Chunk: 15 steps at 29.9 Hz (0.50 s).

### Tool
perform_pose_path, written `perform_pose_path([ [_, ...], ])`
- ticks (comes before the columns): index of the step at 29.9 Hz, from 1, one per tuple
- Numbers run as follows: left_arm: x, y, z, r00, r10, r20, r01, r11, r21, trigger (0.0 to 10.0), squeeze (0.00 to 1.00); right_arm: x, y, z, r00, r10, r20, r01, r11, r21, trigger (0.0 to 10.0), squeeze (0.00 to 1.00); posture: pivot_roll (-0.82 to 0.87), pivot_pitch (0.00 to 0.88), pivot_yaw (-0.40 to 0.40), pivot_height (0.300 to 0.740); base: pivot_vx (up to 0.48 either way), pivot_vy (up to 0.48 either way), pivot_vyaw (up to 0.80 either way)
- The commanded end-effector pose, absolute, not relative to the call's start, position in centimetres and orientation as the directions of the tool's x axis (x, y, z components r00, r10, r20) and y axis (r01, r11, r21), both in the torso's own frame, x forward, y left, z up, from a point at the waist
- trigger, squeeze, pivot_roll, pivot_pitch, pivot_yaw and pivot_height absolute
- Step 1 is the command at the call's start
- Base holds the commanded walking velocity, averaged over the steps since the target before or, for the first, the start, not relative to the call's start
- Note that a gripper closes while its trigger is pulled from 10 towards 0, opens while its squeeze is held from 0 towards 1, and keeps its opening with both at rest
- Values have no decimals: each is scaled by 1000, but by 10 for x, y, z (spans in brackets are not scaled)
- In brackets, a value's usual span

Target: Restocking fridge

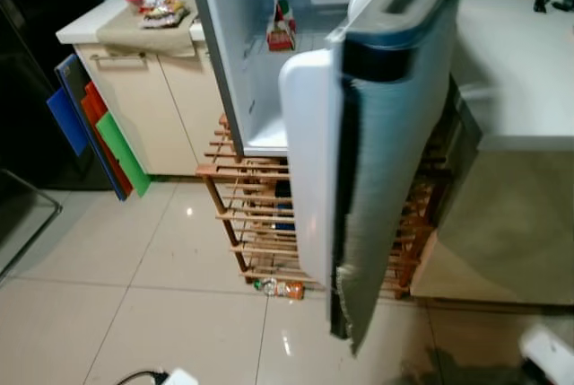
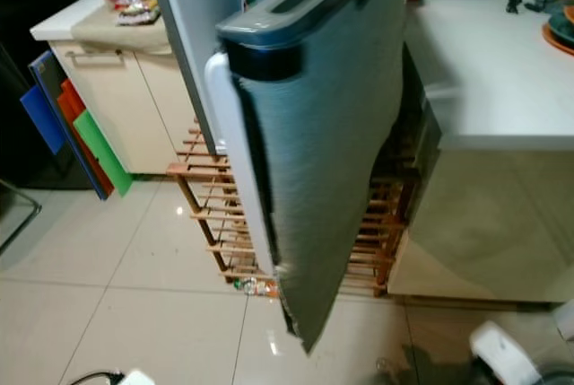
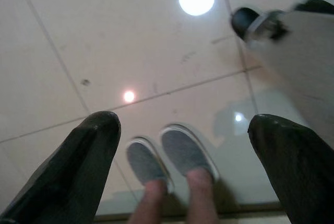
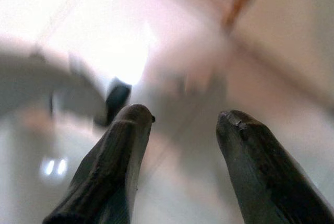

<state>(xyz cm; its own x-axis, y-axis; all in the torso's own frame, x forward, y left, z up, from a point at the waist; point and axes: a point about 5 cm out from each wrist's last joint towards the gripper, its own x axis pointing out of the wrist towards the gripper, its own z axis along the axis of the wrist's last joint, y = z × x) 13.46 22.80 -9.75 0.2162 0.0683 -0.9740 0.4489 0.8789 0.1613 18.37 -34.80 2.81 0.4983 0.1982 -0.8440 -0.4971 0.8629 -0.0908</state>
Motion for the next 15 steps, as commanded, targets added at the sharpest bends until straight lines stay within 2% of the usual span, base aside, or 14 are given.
perform_pose_path([
  [1,129,233,-98,199,80,-977,464,870,166,10000,0,198,-339,42,539,262,-800,-507,860,-60,10000,0,-269,0,120,740,0,0,0],
  [2,129,233,-98,199,80,-977,464,870,166,10000,0,198,-339,42,539,262,-800,-507,860,-60,10000,0,-269,0,120,740,0,0,0],
  [3,129,234,-98,203,83,-976,460,872,170,10000,0,222,-319,61,588,351,-728,-553,832,-45,10000,0,-267,0,121,740,0,0,0],
  [4,129,234,-98,203,83,-976,460,872,170,10000,0,222,-319,61,588,351,-728,-553,832,-45,10000,0,-267,0,121,740,0,0,0],
  [6,130,234,-98,213,80,-974,438,883,169,10000,0,242,-291,81,625,447,-640,-599,801,-25,10000,0,-266,0,122,740,0,0,0],
  [7,130,234,-98,213,80,-974,438,883,169,10000,0,242,-291,81,625,447,-640,-599,801,-25,10000,0,-266,0,122,740,0,0,0],
  [8,133,233,-97,230,74,-970,405,900,165,10000,0,255,-266,94,635,526,-565,-639,769,-2,10000,0,-266,0,124,740,0,0,0],
  [9,135,232,-96,242,71,-968,388,907,164,10000,0,260,-254,99,633,561,-533,-657,754,13,10000,0,-262,0,121,740,0,0,0],
  [10,135,232,-96,242,71,-968,388,907,164,10000,0,260,-254,99,633,561,-533,-657,754,13,10000,0,-262,0,121,740,0,0,0],
  [11,142,231,-95,268,67,-961,356,920,164,10000,0,269,-234,108,627,617,-476,-686,727,38,10000,0,-258,0,117,740,0,0,0],
  [15,155,228,-91,320,63,-945,306,938,165,10000,0,279,-203,128,601,709,-368,-739,669,82,10000,0,-236,0,107,740,0,0,0],
])
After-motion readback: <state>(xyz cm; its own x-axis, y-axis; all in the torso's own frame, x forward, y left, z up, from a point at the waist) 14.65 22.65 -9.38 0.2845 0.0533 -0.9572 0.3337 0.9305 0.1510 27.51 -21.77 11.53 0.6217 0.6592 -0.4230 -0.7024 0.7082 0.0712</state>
